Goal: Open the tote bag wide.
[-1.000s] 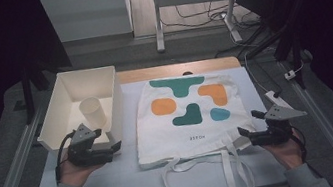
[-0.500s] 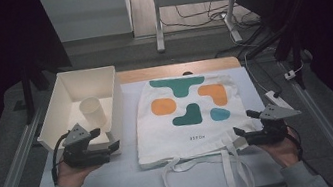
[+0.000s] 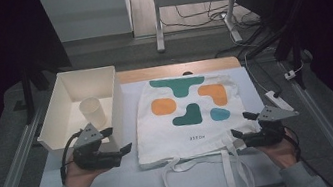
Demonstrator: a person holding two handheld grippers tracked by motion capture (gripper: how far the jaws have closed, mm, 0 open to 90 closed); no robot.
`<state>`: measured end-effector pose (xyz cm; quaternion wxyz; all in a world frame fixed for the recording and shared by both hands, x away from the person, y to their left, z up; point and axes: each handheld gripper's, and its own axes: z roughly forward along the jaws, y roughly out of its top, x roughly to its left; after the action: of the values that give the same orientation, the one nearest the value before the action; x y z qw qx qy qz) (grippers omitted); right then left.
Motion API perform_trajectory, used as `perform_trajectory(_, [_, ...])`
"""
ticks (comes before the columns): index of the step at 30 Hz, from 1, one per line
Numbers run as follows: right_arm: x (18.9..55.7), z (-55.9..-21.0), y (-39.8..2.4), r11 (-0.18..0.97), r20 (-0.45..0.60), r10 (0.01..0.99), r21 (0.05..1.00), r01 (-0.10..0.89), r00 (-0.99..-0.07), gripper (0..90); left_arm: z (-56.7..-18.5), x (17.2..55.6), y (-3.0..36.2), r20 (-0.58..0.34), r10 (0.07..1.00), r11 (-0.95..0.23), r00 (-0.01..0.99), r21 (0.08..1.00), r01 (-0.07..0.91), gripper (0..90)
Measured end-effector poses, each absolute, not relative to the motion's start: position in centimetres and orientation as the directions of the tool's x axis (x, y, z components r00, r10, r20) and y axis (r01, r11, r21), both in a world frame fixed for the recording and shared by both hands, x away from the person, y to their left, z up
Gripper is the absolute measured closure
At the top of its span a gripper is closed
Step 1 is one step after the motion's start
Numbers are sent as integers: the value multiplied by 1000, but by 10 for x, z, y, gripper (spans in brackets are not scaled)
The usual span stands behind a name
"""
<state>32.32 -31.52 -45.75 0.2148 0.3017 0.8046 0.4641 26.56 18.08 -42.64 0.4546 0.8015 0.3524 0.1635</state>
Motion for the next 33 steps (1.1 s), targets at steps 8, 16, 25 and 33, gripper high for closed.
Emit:
perform_trajectory(8, [322,-458,-316,373,-51,686,881,291,-726,201,-429,267,165,-45,688,-376,725,832,408,175])
perform_trajectory(16, [319,-459,-316,377,-55,690,878,294,-722,207,-432,266,145,-28,657,-406,753,829,385,178])
perform_trajectory(25, [318,-458,-322,344,-30,701,889,301,-713,208,-434,273,124,-37,620,-431,784,819,380,181])
perform_trajectory(33, [316,-455,-321,343,-34,699,893,293,-714,211,-428,290,102,-33,596,-454,802,810,371,194])
